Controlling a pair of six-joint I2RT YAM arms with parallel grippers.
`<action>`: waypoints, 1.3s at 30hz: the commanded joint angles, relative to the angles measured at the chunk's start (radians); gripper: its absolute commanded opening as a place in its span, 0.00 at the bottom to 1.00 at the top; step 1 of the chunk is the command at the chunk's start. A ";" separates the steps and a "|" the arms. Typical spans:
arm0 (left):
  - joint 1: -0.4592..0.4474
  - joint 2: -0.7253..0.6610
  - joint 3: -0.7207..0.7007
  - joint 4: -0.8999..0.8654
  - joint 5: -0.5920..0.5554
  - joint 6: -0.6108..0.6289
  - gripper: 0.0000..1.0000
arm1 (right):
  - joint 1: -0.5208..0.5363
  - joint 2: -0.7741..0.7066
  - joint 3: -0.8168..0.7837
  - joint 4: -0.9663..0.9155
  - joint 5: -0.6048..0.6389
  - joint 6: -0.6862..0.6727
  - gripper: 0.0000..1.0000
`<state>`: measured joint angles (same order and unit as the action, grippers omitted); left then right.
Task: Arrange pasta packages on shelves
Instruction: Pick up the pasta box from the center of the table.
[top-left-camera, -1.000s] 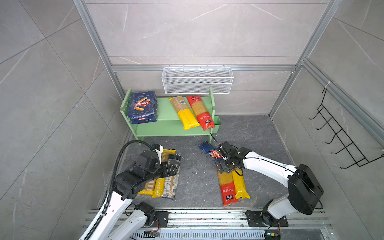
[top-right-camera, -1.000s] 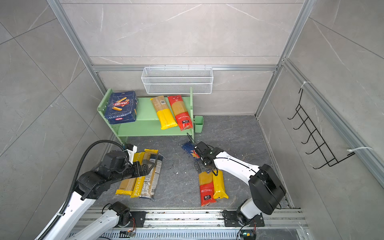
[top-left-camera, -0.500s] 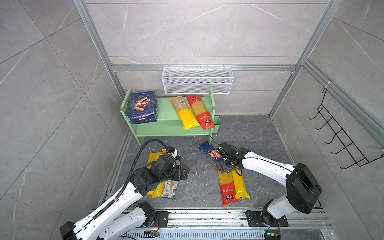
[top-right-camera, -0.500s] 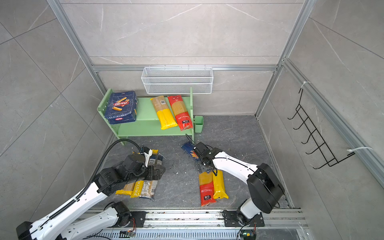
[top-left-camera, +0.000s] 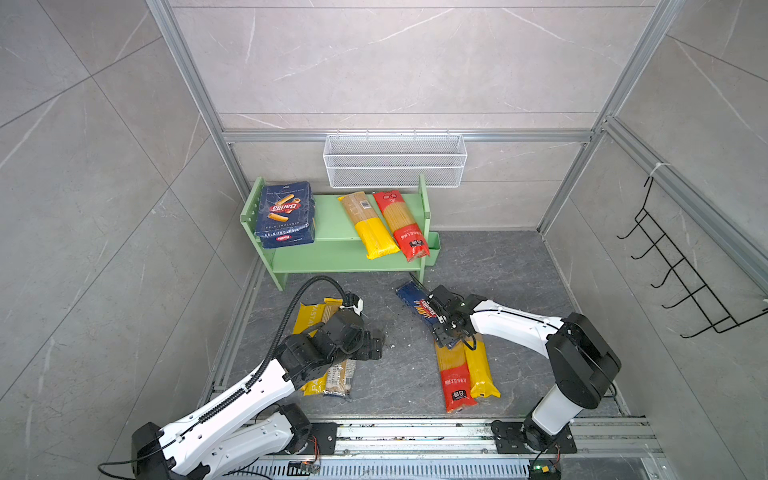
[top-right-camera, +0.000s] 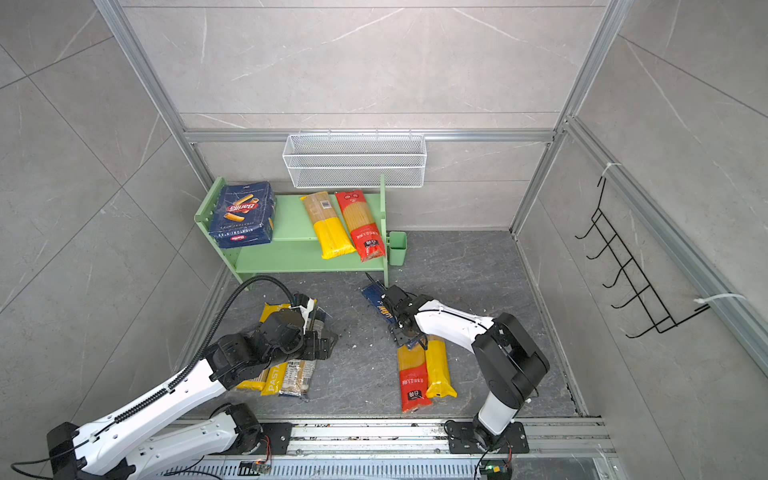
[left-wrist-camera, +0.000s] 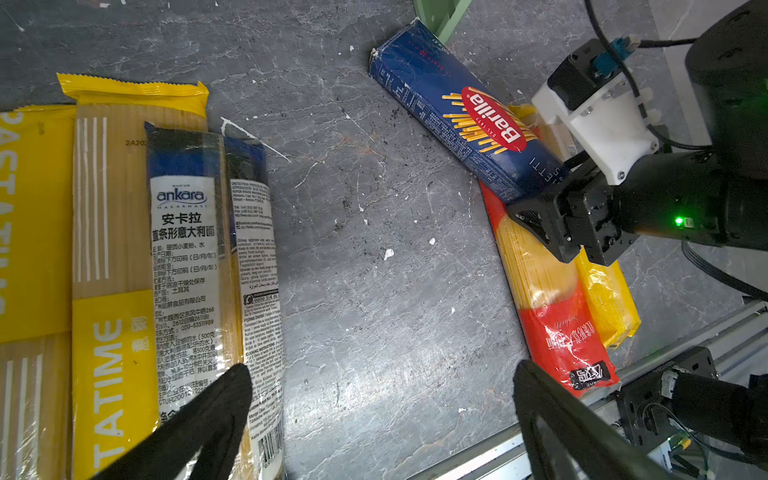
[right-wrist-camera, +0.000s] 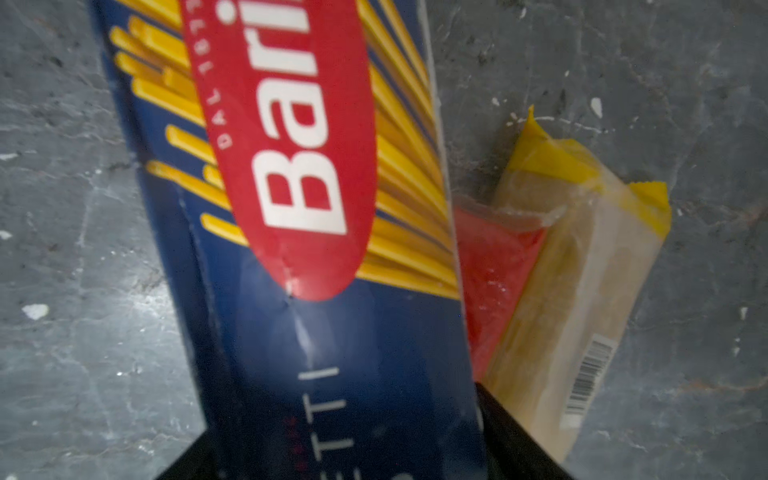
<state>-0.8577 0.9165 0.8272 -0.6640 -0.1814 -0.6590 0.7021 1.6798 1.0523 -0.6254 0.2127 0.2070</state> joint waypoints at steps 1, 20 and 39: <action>-0.003 0.005 0.003 0.030 -0.015 -0.017 1.00 | 0.003 -0.027 -0.006 -0.020 -0.047 0.009 0.53; -0.004 -0.059 0.058 -0.142 -0.146 -0.048 1.00 | 0.002 -0.332 -0.201 0.020 -0.324 0.127 0.24; -0.003 0.003 0.090 -0.158 -0.169 -0.060 1.00 | 0.007 -0.679 -0.156 -0.202 -0.279 0.170 0.20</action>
<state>-0.8589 0.9142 0.8742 -0.8200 -0.3332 -0.7086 0.7021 1.0698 0.8185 -0.8181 -0.1089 0.3744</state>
